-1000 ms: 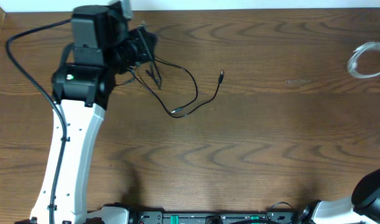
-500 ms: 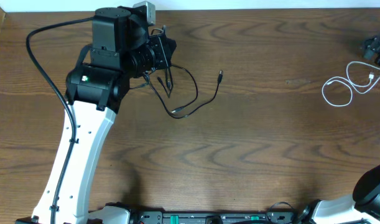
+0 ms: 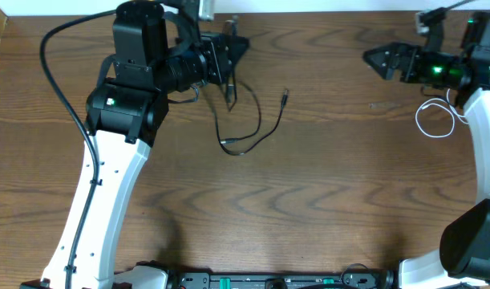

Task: Untangle cables

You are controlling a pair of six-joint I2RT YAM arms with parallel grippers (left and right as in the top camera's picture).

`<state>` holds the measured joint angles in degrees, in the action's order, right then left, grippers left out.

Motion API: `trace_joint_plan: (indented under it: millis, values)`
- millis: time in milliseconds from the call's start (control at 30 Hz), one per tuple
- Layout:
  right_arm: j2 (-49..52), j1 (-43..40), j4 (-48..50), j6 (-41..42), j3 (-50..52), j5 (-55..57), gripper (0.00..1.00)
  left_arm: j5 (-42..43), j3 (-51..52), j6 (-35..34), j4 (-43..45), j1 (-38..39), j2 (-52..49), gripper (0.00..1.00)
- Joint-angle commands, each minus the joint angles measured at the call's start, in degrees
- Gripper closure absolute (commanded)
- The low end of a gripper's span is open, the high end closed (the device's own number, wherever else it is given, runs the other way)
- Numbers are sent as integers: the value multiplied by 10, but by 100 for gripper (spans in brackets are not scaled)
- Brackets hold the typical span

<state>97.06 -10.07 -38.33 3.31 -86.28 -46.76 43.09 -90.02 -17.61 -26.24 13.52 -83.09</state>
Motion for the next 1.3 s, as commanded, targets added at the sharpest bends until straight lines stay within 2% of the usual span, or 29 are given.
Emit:
trace_joint_plan:
  millis: [0, 100, 133, 167, 267, 433, 600, 700, 800, 933, 1100, 1267]
  values:
    - [-16, 2, 0, -17, -3, 0, 1, 103, -1, 72, -23, 23, 5, 93]
    - [-16, -6, -2, -16, -3, 1, 1, 102, -1, 118, -75, 59, -7, 92]
    - [-16, -10, -3, -16, -3, 1, 1, 102, -1, 135, -92, 74, -14, 89]
    - [-16, -14, -3, -16, -3, 1, 1, 100, -1, 148, -106, 86, -21, 83]
    - [-16, -29, -9, -16, -3, 1, 1, 55, -1, 162, -151, 122, -46, 51]
    - [-16, -46, -24, -17, -3, 2, 1, -20, -1, 180, -193, 138, -60, 33]
    - [-16, -49, -38, -17, -3, 23, 1, -155, -1, 180, -236, 138, -61, 32]
    - [-16, -49, -53, -17, -3, 37, 1, -195, -1, 180, -251, 138, -71, 32]
    - [-16, -49, -68, -17, -3, 60, 1, -196, -1, 172, -246, 138, -95, 31]
    - [-16, -49, -91, -17, -3, 79, 1, -193, -1, 124, -221, 138, -144, 32]
    - [-16, -49, -110, -17, -3, 94, 1, -108, -1, 71, -196, 140, -204, 31]
    - [-16, -48, -116, -17, -2, 94, 1, -100, -1, 6, -170, 145, -266, 28]
